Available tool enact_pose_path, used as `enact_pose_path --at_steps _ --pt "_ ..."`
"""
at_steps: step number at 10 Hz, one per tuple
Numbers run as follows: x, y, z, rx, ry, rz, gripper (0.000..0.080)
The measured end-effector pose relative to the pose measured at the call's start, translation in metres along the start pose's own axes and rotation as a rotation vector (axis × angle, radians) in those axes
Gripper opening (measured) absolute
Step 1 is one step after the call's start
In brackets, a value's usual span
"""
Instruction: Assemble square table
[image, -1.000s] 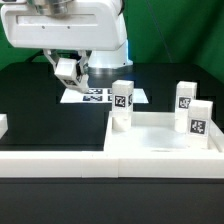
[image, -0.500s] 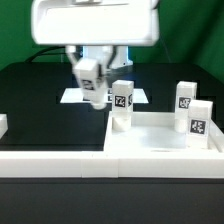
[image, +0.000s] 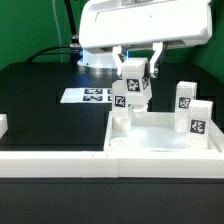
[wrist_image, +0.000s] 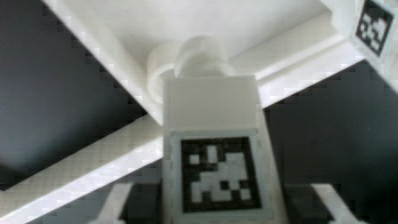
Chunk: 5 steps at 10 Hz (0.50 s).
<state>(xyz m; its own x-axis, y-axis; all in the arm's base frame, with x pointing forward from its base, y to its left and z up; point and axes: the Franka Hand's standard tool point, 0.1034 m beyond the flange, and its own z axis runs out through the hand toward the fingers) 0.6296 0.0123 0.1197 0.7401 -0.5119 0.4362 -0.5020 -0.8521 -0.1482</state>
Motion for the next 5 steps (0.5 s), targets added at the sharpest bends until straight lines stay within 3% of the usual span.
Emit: enact_pose_path --at_steps 1,2,3,5 --pt "0.003 0.003 0.001 0.000 0.018 -0.027 0.0290" --pt "0.008 0.017 0.008 -0.008 0.070 -0.095 0.0290" --pt "0.012 0.017 0.016 -0.016 0.083 -0.122 0.0290" --pt "0.025 0.005 0.017 -0.016 0.107 -0.156 0.0290"
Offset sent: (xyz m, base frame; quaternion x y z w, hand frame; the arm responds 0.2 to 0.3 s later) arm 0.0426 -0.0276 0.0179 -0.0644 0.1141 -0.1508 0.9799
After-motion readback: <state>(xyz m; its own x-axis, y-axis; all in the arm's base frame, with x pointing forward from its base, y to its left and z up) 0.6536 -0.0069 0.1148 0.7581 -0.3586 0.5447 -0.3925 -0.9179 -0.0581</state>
